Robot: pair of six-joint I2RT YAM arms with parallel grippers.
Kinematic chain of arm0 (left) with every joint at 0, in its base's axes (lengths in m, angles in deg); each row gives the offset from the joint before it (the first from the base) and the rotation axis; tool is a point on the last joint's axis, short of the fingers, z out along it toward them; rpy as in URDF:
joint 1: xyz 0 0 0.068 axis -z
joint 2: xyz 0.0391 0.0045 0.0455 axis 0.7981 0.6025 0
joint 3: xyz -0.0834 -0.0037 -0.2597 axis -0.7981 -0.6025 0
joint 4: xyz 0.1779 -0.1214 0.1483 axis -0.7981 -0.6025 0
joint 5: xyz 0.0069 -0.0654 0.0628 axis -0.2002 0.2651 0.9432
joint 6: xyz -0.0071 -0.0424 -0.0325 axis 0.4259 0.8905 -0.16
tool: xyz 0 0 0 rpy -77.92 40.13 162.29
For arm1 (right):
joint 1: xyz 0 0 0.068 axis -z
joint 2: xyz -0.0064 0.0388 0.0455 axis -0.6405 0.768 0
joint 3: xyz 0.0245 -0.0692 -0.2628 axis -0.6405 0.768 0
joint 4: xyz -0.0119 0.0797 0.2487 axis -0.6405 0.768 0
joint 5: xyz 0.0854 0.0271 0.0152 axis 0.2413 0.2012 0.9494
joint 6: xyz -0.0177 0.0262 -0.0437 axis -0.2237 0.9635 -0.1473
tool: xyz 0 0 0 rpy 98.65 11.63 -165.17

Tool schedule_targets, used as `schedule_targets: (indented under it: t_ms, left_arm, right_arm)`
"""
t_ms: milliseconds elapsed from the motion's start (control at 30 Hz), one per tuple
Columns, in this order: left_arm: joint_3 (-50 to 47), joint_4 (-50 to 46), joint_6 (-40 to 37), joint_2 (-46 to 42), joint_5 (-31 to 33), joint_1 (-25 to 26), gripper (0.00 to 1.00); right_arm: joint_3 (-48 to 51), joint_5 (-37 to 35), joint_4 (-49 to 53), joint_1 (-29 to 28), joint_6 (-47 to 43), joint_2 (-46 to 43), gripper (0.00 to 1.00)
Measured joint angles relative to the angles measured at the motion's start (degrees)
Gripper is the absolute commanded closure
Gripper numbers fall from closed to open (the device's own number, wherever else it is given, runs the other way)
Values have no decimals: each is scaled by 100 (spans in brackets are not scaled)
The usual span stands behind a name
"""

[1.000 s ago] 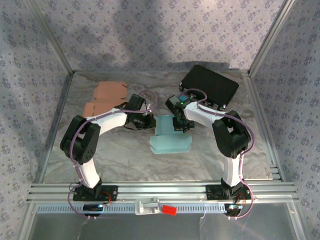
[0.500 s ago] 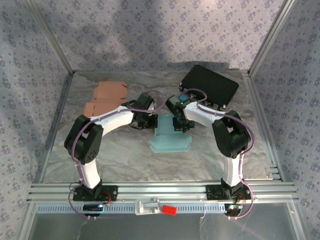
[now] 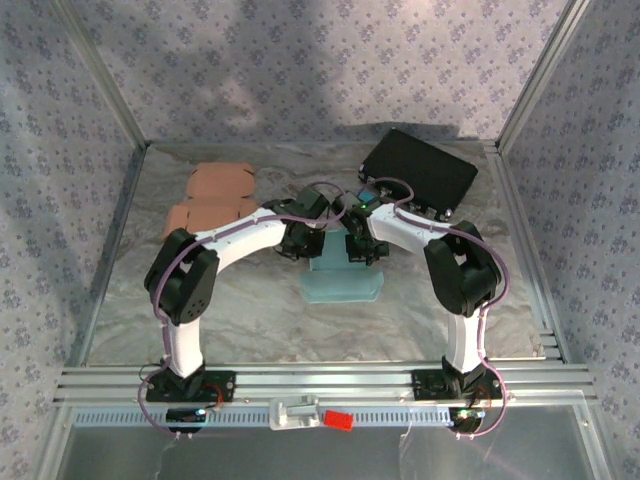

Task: Fold the paper box

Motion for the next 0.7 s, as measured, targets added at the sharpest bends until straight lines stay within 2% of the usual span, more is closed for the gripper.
schedule_targets:
  t_ms: [233, 300, 367, 500, 600, 700]
  left_arm:
    - [173, -282, 396, 96, 623, 240, 100]
    - [146, -229, 459, 94, 640, 247, 87]
    - [70, -105, 448, 74, 612, 234, 81]
    - [-229, 155, 363, 70, 319, 111, 78]
    - [-271, 254, 251, 70, 55, -46, 81]
    - [-271, 363, 142, 70, -107, -195, 92]
  right_arm:
    - [0, 2, -24, -15, 0, 0, 100]
    - [0, 2, -24, -15, 0, 2, 100]
    - [0, 2, -24, -15, 0, 0, 100]
    - [0, 44, -66, -63, -4, 0, 100]
    - [0, 83, -101, -101, -7, 0, 100]
    - [0, 85, -114, -101, -4, 0, 100]
